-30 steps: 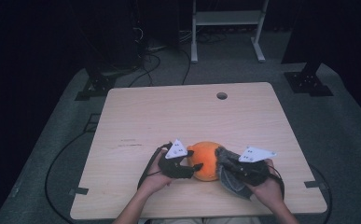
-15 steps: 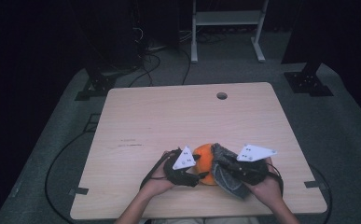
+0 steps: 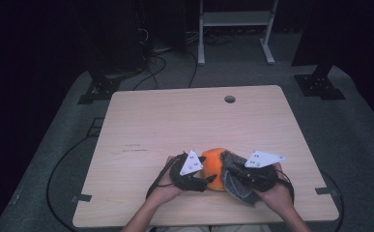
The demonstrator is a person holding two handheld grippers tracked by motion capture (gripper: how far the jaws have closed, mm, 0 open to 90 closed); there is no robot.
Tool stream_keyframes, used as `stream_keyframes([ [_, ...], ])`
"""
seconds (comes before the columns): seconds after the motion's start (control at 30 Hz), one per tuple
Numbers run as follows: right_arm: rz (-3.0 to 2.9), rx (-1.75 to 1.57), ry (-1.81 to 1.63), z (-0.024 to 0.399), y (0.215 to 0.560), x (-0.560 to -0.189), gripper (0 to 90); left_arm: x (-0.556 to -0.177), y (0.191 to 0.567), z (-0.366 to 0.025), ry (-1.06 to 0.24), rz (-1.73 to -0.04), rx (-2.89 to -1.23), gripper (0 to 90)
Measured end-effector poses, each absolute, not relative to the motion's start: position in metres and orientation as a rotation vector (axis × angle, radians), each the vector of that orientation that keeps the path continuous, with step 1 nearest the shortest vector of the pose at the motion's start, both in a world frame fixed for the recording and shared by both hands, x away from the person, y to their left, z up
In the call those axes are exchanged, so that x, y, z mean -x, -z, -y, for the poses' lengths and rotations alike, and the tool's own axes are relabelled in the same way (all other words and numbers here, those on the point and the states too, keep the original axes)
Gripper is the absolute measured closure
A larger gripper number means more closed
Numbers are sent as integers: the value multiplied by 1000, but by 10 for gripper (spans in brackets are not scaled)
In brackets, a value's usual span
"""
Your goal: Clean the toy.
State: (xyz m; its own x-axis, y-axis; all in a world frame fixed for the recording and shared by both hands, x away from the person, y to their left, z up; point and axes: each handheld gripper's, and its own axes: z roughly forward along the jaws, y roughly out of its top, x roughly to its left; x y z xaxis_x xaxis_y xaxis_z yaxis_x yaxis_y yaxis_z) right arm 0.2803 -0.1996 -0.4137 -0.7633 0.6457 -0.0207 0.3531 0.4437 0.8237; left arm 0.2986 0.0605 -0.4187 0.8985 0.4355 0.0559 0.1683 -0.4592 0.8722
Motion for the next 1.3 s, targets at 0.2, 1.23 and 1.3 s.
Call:
stream_keyframes([
  [0.2,-2364,-869,-1253,203,418,-279,749,-301,416,-63,-322,-482,-2035,263],
  [1.23,-2382,-766,-1216,191,412,-263,749,-309,425,-63,-277,-555,-2098,192],
  [1.3,-2385,-766,-1220,190,413,-264,749,-308,428,-62,-302,-553,-2122,221],
])
